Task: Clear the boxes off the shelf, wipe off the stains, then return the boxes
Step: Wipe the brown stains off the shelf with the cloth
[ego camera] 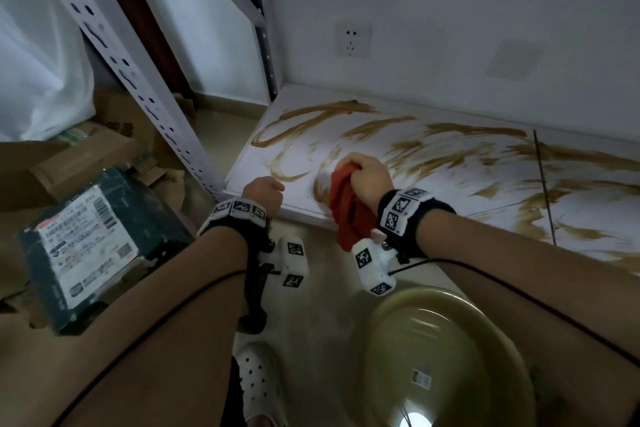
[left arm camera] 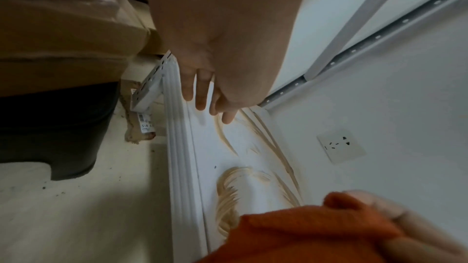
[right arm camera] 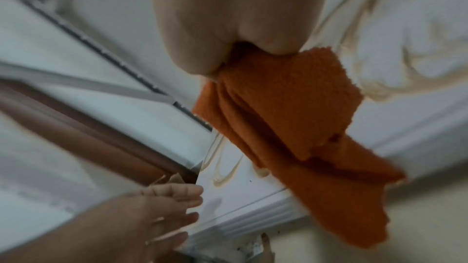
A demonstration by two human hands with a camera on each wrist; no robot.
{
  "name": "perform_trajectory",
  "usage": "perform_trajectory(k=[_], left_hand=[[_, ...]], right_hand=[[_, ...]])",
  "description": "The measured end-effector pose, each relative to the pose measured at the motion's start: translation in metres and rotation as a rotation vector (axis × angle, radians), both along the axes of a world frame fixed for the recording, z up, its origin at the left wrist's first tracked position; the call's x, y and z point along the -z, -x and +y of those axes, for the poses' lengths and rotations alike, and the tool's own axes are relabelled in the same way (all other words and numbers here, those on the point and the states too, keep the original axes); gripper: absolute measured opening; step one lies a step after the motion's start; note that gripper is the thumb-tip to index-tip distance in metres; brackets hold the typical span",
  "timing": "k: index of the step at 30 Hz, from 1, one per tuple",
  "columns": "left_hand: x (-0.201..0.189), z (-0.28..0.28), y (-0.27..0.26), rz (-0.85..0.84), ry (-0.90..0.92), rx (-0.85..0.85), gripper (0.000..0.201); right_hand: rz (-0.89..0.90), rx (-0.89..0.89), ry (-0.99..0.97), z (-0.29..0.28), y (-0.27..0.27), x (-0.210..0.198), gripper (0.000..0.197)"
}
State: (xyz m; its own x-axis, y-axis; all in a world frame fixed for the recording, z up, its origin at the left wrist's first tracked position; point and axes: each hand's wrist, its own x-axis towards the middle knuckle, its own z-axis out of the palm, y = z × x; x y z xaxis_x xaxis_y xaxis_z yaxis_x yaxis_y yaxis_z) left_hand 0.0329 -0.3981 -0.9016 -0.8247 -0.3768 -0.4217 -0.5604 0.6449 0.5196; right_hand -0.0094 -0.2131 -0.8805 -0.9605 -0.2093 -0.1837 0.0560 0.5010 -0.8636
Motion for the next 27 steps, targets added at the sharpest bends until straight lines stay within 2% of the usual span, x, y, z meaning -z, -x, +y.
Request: perform_trajectory(k=[6,8,10,12,15,19,27], left_hand=[[0.004,-0.015,0.003,0.042,0.034,-0.085,0.034],[0.007,-0.018,0.002,0.030,0.028,-0.075,0.034],[0.010,-0.019,0.001,0.006,0.029,-0.050,0.035],[0.015,-0.017,-0.002,-0.030,0.031,-0.025,0.035],[0.015,-0.014,-0.002,-0.050,0.048,0.013,0.037],[0.014,-0.010,0.000,-0.029,0.041,0.025,0.036],[0.015,-0.013,0.002,-0.027,0.051,0.016,0.035]], right_hand=[[0.330,-0.247,-0.155,-0.018,0.018,-0.005,0.027],[0.297,-0.425,-0.348,-0.018,0.019,0.012,0.026],[0.220,-0.614,-0.643,-0.013,0.017,0.033,0.033],[0.225,-0.682,-0.836,-0.008,0.013,0.048,0.041],[0.263,-0.715,-0.867,-0.004,0.005,0.055,0.052],[0.227,-0.798,-0.909,-0.008,0.002,0.068,0.070],[0.126,-0.744,-0.849,-0.016,0.002,0.087,0.073]])
